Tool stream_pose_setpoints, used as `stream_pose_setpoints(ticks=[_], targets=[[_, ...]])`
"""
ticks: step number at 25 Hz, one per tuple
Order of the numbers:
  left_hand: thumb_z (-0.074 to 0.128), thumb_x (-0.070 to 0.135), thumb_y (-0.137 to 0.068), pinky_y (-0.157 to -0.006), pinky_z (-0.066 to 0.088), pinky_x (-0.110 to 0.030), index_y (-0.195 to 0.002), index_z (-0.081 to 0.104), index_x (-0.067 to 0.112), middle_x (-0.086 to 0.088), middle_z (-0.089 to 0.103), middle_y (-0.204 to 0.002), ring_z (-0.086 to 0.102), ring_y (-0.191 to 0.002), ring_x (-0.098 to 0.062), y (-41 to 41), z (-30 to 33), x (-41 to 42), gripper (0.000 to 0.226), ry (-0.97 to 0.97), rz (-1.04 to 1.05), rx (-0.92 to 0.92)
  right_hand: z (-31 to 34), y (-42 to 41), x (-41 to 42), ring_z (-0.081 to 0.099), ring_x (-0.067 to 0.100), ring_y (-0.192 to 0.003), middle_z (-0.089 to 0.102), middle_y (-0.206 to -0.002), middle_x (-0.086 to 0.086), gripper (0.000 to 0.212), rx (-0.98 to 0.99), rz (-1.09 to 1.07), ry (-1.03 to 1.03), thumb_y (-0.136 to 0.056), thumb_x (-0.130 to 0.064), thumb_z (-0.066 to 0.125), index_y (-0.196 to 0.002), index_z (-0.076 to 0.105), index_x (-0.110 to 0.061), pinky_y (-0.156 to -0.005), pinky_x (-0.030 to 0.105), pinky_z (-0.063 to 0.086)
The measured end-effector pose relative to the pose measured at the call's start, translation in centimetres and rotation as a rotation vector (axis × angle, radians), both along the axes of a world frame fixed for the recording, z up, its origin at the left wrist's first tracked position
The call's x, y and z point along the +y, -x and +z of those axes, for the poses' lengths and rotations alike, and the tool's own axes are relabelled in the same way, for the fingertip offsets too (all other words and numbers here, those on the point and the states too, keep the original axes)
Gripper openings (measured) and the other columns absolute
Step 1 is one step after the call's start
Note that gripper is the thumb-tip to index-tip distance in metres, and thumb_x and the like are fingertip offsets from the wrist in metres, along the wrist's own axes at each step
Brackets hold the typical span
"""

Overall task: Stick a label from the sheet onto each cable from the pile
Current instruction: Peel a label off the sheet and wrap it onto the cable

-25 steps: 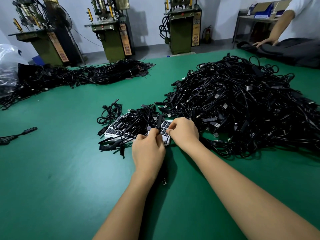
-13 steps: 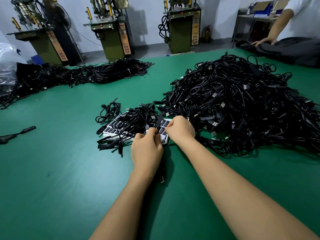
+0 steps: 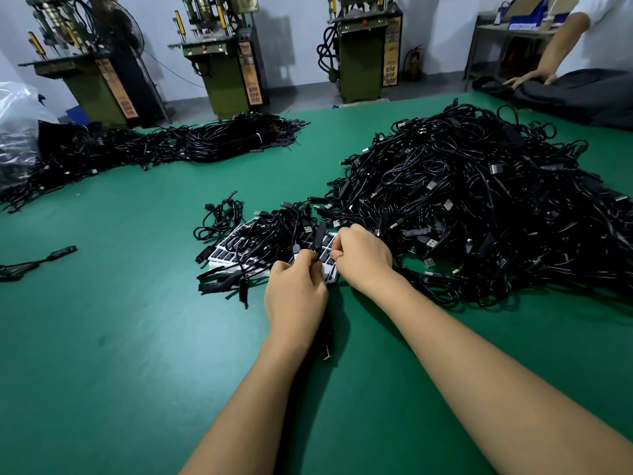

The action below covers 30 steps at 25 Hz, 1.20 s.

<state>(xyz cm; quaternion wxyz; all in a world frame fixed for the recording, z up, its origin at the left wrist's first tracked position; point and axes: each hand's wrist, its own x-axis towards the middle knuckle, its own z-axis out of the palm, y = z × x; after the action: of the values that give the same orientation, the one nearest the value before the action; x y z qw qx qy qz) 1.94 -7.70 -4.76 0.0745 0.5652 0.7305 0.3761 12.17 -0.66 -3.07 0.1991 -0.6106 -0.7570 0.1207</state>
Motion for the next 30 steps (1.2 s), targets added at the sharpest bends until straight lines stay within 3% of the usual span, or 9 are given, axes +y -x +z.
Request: stream_pose_setpoints(ticks=[6,12,14,18,19,21,24,27,30], targets=[[0.05,0.029,-0.095,-0.063,0.037,-0.032,-0.101,0.061,0.024,-0.005,0.059,-0.081,0.047,-0.091,-0.02,-0.1,0.1,-0.1,0.014,-0.003,0.004,-0.001,-0.1,0.0,-0.1,0.055,0.025,-0.09,0.055,-0.105,0.002,0.006,-0.011,0.064,-0.051,-0.094,-0.014,0.054,-0.099,0.054,-0.016,-0.064,0.031,0.033],[0.05,0.027,-0.095,-0.064,0.038,-0.033,-0.101,0.061,0.022,-0.007,0.059,-0.081,0.048,-0.091,-0.022,0.0,0.2,0.0,0.014,-0.015,-0.004,0.011,-0.5,0.0,-1.0,0.055,0.025,-0.078,0.059,-0.093,0.0,0.016,0.159,0.077,-0.154,-0.09,-0.007,0.049,-0.101,0.043,-0.017,-0.058,0.032,0.037],[0.052,0.026,-0.094,-0.065,0.036,-0.033,-0.101,0.062,0.02,-0.007,0.06,-0.082,0.048,-0.091,-0.022,0.1,0.1,0.1,0.014,-0.033,-0.011,0.005,-0.2,-0.1,-1.5,0.055,0.02,-0.076,0.06,-0.089,-0.005,0.016,0.305,0.083,-0.152,-0.089,-0.01,0.052,-0.1,0.046,-0.019,-0.06,0.031,0.038],[0.059,0.017,-0.093,-0.071,0.036,-0.029,-0.106,0.064,0.013,-0.006,0.067,-0.088,0.051,-0.093,-0.021,0.3,0.1,0.1,0.015,-0.137,-0.123,-0.028,1.3,-1.9,-2.4,0.055,0.012,-0.075,0.059,-0.083,-0.007,0.013,0.813,0.011,-0.006,-0.087,-0.011,0.063,-0.092,0.054,-0.019,-0.071,0.03,0.047],[0.059,0.014,-0.093,-0.072,0.038,-0.027,-0.11,0.063,0.014,-0.003,0.069,-0.09,0.055,-0.092,-0.02,0.2,0.2,0.1,0.018,-0.157,-0.17,-0.088,1.6,-2.8,-2.8,0.056,0.012,-0.076,0.06,-0.085,-0.003,0.013,0.913,-0.021,0.054,-0.087,-0.01,0.063,-0.091,0.055,-0.019,-0.069,0.027,0.047],[0.056,0.006,-0.093,-0.071,0.046,-0.025,-0.115,0.058,0.02,0.003,0.069,-0.09,0.062,-0.08,-0.013,-0.6,0.6,-0.1,0.026,-0.136,-0.283,-0.381,1.7,-4.7,-3.5,0.059,0.007,-0.07,0.063,-0.087,0.0,0.014,1.052,-0.091,0.18,-0.087,-0.009,0.064,-0.09,0.056,-0.021,-0.058,0.019,0.043],[0.052,0.004,-0.095,-0.056,0.042,-0.018,-0.108,0.059,0.026,0.005,0.064,-0.083,0.051,-0.062,-0.008,-2.3,1.1,-0.6,0.027,-0.077,-0.376,-0.771,1.5,-7.2,-4.5,0.061,0.004,-0.062,0.065,-0.082,-0.003,0.011,1.226,-0.161,0.294,-0.088,-0.009,0.065,-0.09,0.06,-0.019,-0.055,0.021,0.041],[0.05,0.017,-0.099,-0.046,0.033,-0.016,-0.104,0.064,0.022,0.01,0.061,-0.071,0.039,-0.05,-0.004,-2.9,1.2,-1.0,0.015,0.003,-0.426,-0.838,1.0,-8.6,-5.3,0.065,0.008,-0.068,0.068,-0.074,-0.006,0.01,1.307,-0.18,0.241,-0.086,-0.011,0.069,-0.086,0.062,-0.018,-0.058,0.024,0.044],[0.054,0.013,-0.096,-0.039,0.029,-0.017,-0.091,0.063,0.016,0.009,0.057,-0.059,0.038,-0.043,-0.006,-2.8,1.2,-1.0,0.011,0.06,-0.412,-0.862,0.1,-8.6,-5.9,0.066,0.009,-0.067,0.068,-0.068,-0.005,0.015,1.379,-0.15,0.154,-0.084,-0.004,0.069,-0.082,0.061,-0.016,-0.06,0.023,0.048]])
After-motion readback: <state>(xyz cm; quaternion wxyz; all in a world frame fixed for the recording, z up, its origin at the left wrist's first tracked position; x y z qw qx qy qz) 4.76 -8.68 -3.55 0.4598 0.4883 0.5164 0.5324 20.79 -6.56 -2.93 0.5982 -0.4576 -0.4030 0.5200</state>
